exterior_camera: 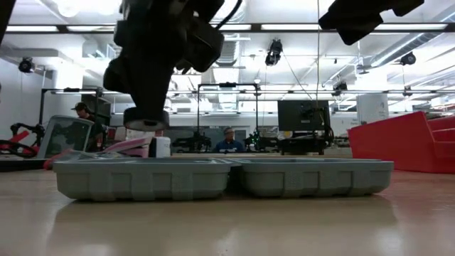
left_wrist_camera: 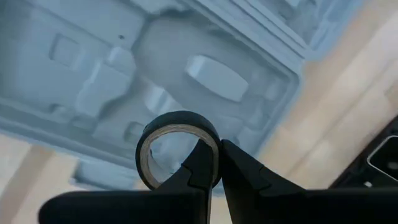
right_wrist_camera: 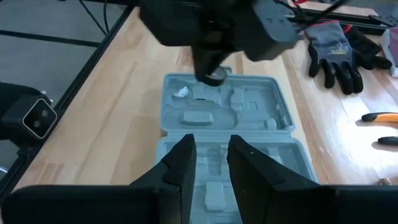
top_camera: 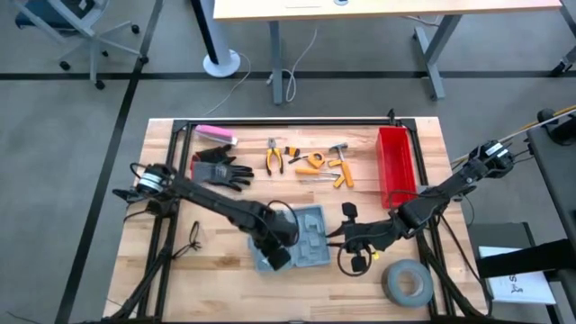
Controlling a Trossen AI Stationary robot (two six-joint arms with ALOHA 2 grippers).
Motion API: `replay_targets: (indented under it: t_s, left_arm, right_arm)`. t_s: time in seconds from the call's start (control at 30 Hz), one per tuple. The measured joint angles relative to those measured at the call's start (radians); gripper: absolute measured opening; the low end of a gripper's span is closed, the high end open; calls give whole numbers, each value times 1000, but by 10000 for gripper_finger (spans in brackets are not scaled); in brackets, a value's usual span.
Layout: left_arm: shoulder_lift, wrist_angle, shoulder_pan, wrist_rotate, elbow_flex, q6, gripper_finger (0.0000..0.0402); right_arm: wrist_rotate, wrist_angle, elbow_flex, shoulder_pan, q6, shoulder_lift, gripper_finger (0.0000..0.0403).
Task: Prefit tool cases
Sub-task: Put the electrical tape into the pre-fit tool case
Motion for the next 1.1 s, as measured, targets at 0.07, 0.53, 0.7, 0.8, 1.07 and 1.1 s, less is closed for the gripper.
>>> replay_targets:
  t_s: [0.07, 0.53, 0.7, 0.8, 1.07, 1.1]
  left_arm:
    - [0, 25, -17, 0, 0, -9, 18]
    - [56, 92, -83, 42, 0, -48, 19]
    - [69, 86, -89, 39, 0, -51, 19]
    - [78, 86, -93, 23, 0, -51, 19]
    - [106, 86, -104, 20, 0, -48, 17]
    - [109, 86, -105, 17, 0, -47, 17]
  right_arm:
    - [0, 0, 0, 0, 0, 0, 75]
    - [0, 1, 0, 0, 3, -49, 60]
    - [0, 1, 0, 0, 3, -59, 70]
    - [0, 0, 0, 0, 3, -60, 73]
    - [0, 0, 0, 0, 8, -60, 62]
    - [0, 0, 0, 0, 8, -60, 60]
